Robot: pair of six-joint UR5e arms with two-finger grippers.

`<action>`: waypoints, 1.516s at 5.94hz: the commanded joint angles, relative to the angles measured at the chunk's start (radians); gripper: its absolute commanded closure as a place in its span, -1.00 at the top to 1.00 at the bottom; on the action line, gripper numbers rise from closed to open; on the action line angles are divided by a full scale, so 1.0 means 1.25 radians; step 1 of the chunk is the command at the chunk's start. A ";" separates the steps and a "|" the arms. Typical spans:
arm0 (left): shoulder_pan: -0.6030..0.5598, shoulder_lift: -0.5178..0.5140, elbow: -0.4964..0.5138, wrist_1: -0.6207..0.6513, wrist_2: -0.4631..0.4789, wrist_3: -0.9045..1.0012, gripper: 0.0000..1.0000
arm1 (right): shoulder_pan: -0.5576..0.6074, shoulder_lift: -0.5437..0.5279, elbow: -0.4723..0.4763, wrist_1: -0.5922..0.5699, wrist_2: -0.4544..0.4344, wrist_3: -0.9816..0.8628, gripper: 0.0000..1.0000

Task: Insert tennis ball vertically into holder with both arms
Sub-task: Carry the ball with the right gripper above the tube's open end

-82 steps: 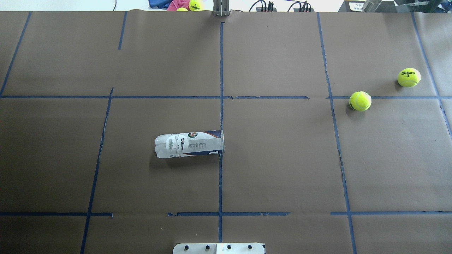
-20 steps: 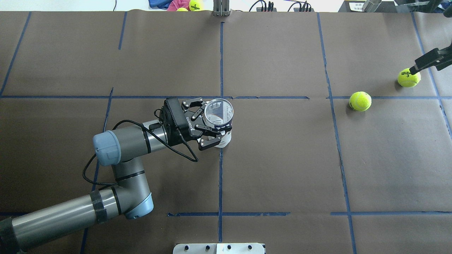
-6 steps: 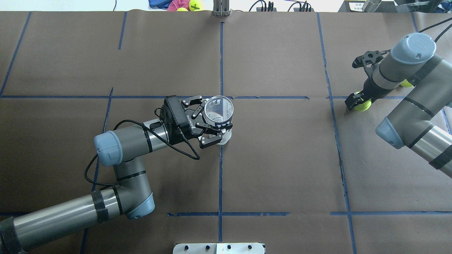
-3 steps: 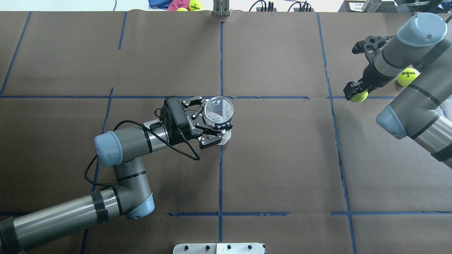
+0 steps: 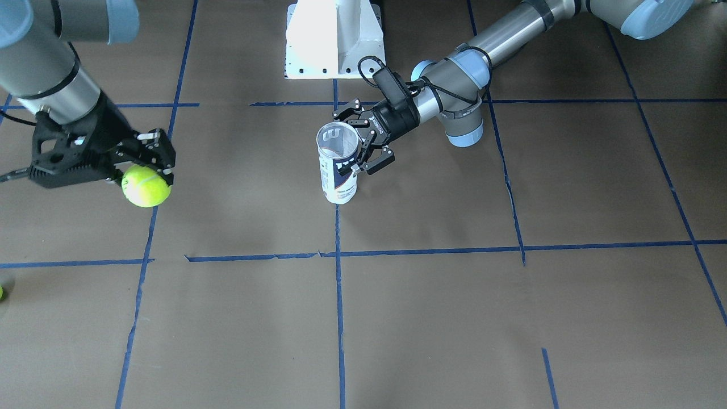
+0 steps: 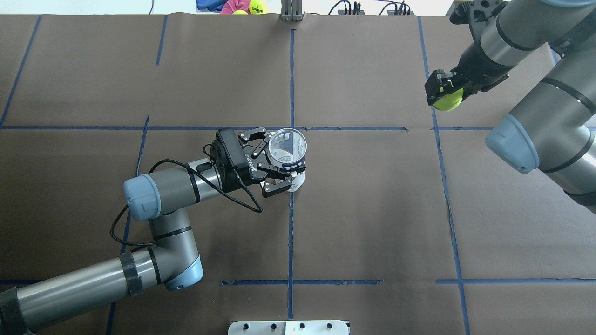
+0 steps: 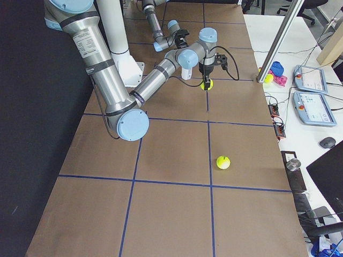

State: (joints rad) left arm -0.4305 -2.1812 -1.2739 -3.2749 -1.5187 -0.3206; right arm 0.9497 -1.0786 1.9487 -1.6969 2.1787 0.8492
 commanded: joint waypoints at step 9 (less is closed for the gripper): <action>0.009 -0.009 0.016 0.001 0.000 0.000 0.73 | -0.248 0.397 -0.154 -0.178 -0.177 0.338 -0.68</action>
State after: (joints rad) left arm -0.4188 -2.1920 -1.2533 -3.2735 -1.5187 -0.3205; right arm 0.6565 -0.5858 1.7705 -1.9181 1.9748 1.2682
